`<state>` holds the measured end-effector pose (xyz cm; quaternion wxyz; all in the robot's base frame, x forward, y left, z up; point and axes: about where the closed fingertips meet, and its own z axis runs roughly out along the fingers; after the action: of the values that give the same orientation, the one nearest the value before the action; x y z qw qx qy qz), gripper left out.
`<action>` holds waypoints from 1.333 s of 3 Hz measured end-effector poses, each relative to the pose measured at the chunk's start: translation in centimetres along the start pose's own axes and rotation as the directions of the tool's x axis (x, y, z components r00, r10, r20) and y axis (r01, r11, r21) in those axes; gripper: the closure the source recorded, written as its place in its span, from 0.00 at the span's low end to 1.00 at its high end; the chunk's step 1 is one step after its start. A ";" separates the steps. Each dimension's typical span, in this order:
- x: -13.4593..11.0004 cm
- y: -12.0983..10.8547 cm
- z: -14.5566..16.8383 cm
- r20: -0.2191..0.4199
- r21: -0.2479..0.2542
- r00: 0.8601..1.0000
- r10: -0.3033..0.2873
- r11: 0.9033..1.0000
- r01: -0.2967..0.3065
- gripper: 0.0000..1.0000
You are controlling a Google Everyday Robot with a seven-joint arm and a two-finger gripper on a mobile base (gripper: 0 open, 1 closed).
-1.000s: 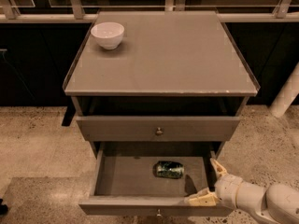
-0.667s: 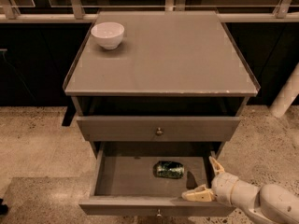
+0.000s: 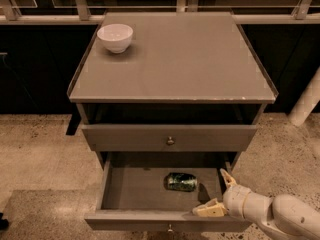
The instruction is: Pick green can from middle drawer and place on counter
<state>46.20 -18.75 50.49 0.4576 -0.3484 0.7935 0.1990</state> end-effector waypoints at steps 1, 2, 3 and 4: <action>0.2 0.6 3.9 0.011 -0.044 0.999 -0.045 0.998 0.045 0.00; 0.4 1.0 8.2 0.039 -0.082 0.997 -0.067 0.994 0.070 0.00; 0.4 0.8 12.2 0.064 -0.098 0.995 -0.076 0.992 0.082 0.00; 0.2 -0.4 15.7 0.074 -0.103 0.991 -0.109 0.988 0.116 0.00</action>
Offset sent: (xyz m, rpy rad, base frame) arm 0.0671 0.0889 -0.0728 0.0351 -0.0601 0.1541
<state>55.61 -9.10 42.47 0.4756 -0.4096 0.7446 0.2271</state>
